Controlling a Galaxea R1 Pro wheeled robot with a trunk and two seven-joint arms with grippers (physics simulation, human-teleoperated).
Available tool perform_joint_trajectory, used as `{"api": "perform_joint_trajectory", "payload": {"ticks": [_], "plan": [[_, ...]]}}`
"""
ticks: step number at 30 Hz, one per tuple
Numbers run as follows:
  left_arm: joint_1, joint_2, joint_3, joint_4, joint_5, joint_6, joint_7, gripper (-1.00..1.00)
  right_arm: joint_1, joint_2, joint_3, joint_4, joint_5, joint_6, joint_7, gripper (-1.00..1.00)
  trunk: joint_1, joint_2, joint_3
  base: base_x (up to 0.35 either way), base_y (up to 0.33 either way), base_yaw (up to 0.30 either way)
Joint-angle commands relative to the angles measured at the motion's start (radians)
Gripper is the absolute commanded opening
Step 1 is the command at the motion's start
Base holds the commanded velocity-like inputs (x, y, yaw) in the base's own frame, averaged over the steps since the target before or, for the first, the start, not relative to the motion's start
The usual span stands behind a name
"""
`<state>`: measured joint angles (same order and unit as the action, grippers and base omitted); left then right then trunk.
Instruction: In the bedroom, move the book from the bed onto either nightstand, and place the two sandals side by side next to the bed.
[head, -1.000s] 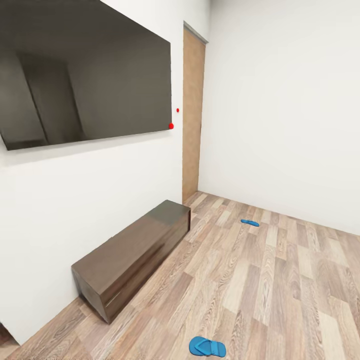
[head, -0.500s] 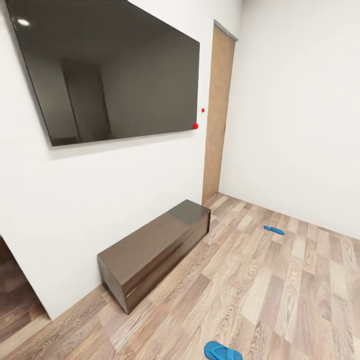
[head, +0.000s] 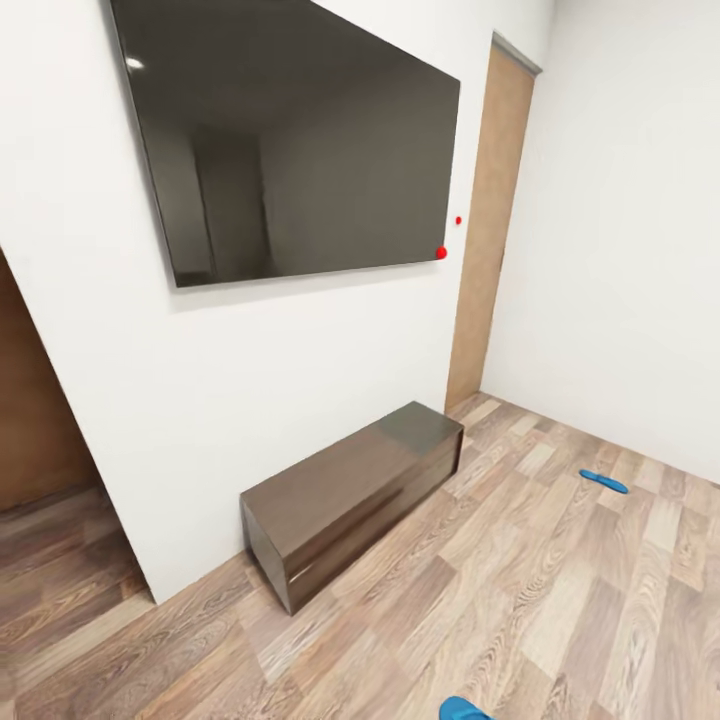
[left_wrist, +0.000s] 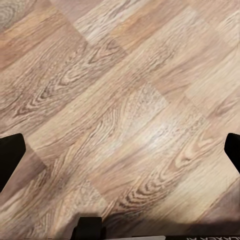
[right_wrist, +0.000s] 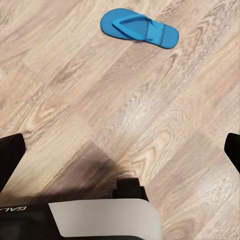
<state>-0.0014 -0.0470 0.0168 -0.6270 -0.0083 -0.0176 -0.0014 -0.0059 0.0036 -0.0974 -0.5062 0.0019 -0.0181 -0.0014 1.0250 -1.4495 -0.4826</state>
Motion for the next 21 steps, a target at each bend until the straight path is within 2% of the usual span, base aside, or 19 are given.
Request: {"api": "perform_joint_trajectory", "payload": {"ticks": [1, 21], "plan": [[0.0, -0.001, 0.002, 0.0, -0.001, -0.002, 0.0, 1.0, 0.0, 0.001, -0.002, 0.0, 0.0, -0.002, 0.0, 1.0, 0.0, 0.0, -0.001, 0.0, 0.0, 0.293], [0.0, -0.001, 0.002, 0.0, -0.001, -0.002, 0.0, 1.0, 0.0, 0.001, -0.002, 0.0, 0.001, -0.002, 0.0, 1.0, 0.0, 0.0, -0.001, 0.003, 0.0, 0.293]]}}
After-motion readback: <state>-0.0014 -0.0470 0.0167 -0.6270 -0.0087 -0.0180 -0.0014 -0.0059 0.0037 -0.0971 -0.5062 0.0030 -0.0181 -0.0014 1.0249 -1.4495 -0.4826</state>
